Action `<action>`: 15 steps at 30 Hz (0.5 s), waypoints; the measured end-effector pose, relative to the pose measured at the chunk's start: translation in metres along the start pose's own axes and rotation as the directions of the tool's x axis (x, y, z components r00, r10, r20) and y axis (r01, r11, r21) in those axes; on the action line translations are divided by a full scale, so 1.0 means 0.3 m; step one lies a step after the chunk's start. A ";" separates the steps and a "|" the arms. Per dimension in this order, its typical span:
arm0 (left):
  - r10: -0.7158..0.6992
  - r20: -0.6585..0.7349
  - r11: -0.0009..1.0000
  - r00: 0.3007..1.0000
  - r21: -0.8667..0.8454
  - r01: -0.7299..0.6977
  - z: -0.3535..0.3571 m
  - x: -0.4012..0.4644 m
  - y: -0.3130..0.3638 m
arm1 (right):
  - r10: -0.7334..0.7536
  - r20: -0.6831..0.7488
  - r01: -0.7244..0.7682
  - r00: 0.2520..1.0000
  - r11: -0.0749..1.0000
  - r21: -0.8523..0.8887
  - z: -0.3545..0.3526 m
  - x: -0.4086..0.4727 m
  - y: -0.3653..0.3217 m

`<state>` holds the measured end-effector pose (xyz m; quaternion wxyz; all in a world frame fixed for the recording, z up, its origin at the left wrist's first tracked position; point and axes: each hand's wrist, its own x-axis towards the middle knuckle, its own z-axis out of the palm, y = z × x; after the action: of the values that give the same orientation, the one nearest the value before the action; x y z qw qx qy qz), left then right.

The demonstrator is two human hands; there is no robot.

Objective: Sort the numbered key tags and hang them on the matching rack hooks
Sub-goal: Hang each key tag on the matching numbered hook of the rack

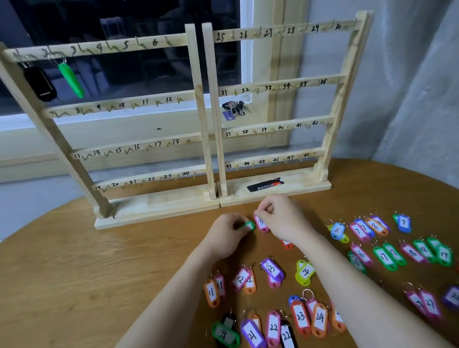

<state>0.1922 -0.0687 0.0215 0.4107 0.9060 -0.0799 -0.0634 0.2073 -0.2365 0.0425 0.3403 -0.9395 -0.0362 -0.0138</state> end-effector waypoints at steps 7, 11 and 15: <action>0.010 -0.009 0.998 1.000 -0.068 -0.010 -0.073 -0.076 0.039 | -0.004 -0.021 0.012 1.000 0.919 0.393 -0.039 -0.058 -0.092; 0.025 -0.102 0.986 0.994 -0.160 -0.041 -0.199 -0.144 0.076 | -0.027 -0.031 0.039 0.999 0.862 0.505 -0.105 -0.091 -0.190; 0.045 -0.174 0.983 0.984 -0.170 -0.075 -0.360 -0.196 0.108 | -0.092 -0.038 0.098 0.995 0.838 0.538 -0.147 -0.110 -0.313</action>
<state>0.1510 0.0012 0.1197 0.4963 0.8654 -0.0661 0.0194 0.1671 -0.1949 0.1346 0.5894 -0.8032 -0.0835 -0.0249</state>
